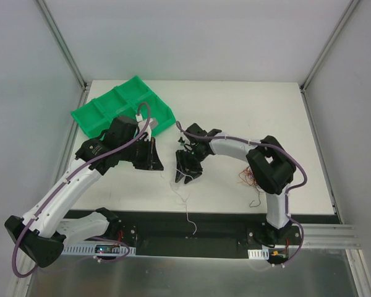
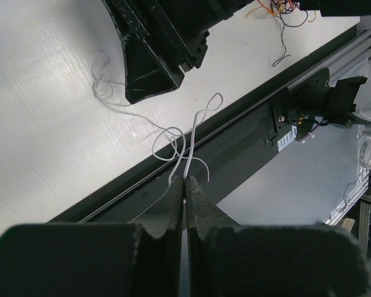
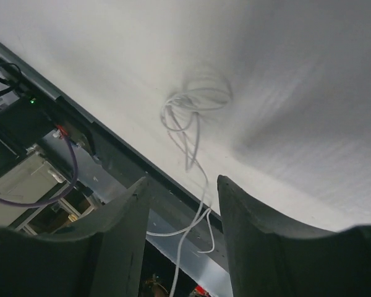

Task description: Untangle the cables

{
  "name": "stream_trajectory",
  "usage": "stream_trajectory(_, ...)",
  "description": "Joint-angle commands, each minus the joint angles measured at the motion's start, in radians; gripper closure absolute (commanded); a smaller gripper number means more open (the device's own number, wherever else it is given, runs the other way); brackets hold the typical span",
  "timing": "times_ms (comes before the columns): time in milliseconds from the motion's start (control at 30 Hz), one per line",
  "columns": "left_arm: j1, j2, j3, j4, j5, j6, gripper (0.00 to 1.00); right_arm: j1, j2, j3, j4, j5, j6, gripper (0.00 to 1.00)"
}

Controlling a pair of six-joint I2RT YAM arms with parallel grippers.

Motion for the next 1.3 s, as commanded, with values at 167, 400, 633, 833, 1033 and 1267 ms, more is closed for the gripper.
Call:
stream_trajectory(167, 0.007, -0.027, -0.013, -0.013, 0.029, 0.015, 1.00, 0.040, 0.038, -0.005, 0.073, 0.025, 0.133, 0.60)
stream_trajectory(400, 0.007, -0.027, 0.018, -0.012, 0.004, 0.041, 1.00, 0.041, 0.072, 0.035, -0.018, 0.086, 0.085, 0.70)
stream_trajectory(633, 0.007, -0.139, 0.111, -0.077, -0.491, 0.030, 1.00, 0.026, 0.012, 0.116, -0.278, 0.497, -0.042, 1.00)
stream_trajectory(833, 0.007, -0.319, 0.182, -0.101, -1.014, 0.091, 1.00, -0.065, -0.150, 0.056, -0.420, 1.014, -0.145, 1.00)
stream_trajectory(1033, 0.007, -0.317, 0.255, -0.087, -1.140, 0.144, 1.00, -0.089, -0.163, 0.020, -0.415, 1.066, -0.133, 0.99)
stream_trajectory(1267, 0.007, -0.303, 0.308, -0.068, -1.161, 0.158, 1.00, -0.147, -0.135, -0.023, -0.414, 1.106, -0.133, 0.89)
